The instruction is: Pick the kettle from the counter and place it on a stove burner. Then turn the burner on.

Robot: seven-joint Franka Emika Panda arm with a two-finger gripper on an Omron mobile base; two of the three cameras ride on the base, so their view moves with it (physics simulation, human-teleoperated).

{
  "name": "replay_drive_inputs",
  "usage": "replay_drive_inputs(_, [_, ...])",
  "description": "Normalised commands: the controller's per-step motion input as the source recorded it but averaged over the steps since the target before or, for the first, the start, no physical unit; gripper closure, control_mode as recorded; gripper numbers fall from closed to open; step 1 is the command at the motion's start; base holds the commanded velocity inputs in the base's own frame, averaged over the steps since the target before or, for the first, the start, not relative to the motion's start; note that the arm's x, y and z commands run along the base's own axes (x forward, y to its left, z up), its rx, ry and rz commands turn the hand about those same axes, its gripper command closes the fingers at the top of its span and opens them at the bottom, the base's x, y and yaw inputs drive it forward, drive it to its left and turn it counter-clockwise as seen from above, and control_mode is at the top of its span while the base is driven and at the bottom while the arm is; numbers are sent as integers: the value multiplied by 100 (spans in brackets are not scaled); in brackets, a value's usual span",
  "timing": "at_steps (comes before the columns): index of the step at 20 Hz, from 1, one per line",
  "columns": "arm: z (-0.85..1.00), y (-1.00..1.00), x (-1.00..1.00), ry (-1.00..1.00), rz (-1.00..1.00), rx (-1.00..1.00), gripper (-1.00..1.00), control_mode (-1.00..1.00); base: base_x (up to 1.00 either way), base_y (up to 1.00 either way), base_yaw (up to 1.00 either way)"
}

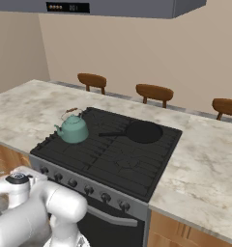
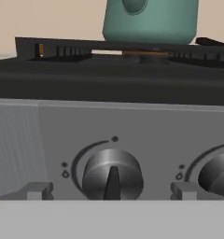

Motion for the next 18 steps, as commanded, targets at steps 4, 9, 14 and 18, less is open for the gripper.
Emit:
replay_drive_inputs(4, [-6, 0, 31, 0, 0, 0, -100, -100, 0, 0, 0])
replay_drive_inputs(9, [-13, 0, 34, 0, 0, 0, -100, -100, 0, 0, 0])
replay_drive_inputs(14, [-30, 0, 26, 0, 0, -4, -100, -100, 0, 0, 0])
replay_drive_inputs(18, [-36, 0, 24, 0, 0, -7, 100, -100, 0, 0, 0])
